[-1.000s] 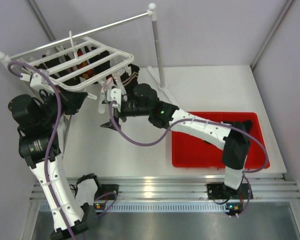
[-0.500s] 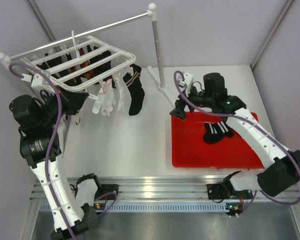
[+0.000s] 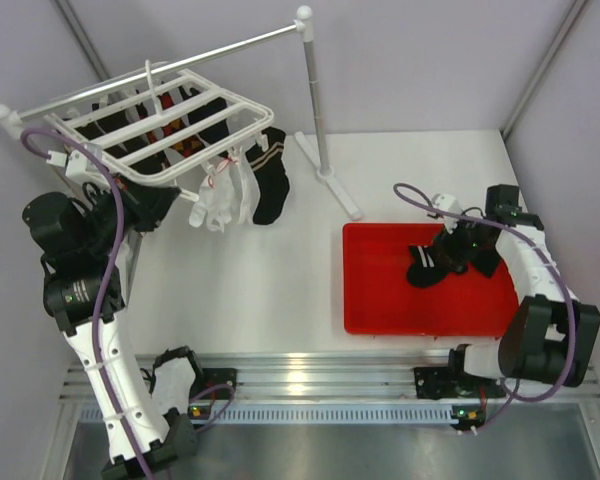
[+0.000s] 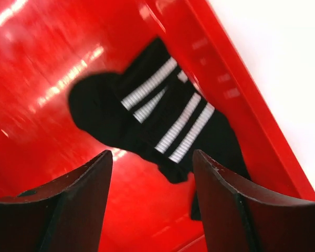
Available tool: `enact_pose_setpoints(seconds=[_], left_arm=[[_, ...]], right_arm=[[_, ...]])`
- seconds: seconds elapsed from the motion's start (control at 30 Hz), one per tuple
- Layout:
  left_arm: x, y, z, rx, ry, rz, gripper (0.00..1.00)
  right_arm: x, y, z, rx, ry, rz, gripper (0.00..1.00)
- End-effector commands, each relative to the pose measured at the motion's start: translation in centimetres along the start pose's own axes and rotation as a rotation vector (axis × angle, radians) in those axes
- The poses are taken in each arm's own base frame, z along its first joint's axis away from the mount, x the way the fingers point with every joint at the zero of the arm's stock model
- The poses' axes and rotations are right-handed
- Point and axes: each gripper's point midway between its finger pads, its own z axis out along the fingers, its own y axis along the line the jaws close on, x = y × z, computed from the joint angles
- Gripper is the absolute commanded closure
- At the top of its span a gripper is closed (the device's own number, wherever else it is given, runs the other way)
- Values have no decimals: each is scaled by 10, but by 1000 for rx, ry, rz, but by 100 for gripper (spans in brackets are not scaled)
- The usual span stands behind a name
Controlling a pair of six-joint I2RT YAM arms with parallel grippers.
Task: Clip the socks to the hanger
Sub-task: Pick up the sock from the bin.
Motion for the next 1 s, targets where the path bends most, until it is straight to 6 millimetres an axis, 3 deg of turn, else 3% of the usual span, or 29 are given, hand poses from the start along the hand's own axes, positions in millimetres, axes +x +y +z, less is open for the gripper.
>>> enact_pose_setpoints(seconds=[0.0, 0.07, 0.4, 0.7, 0.97], left_arm=[[-8, -5, 2, 29, -25, 39, 100], [-9, -4, 1, 23, -29, 46, 100], [-9, -2, -1, -2, -35, 49, 100], [-9, 2, 2, -8, -25, 40, 100], [-8, 5, 3, -14, -23, 36, 100]], right_arm=[[14, -20, -2, -73, 43, -224, 38], [17, -34, 3, -91, 74, -274, 37], [34, -50, 28, -194, 144, -345, 36], [46, -39, 48, -251, 172, -355, 32], [39, -45, 61, -250, 171, -339, 52]])
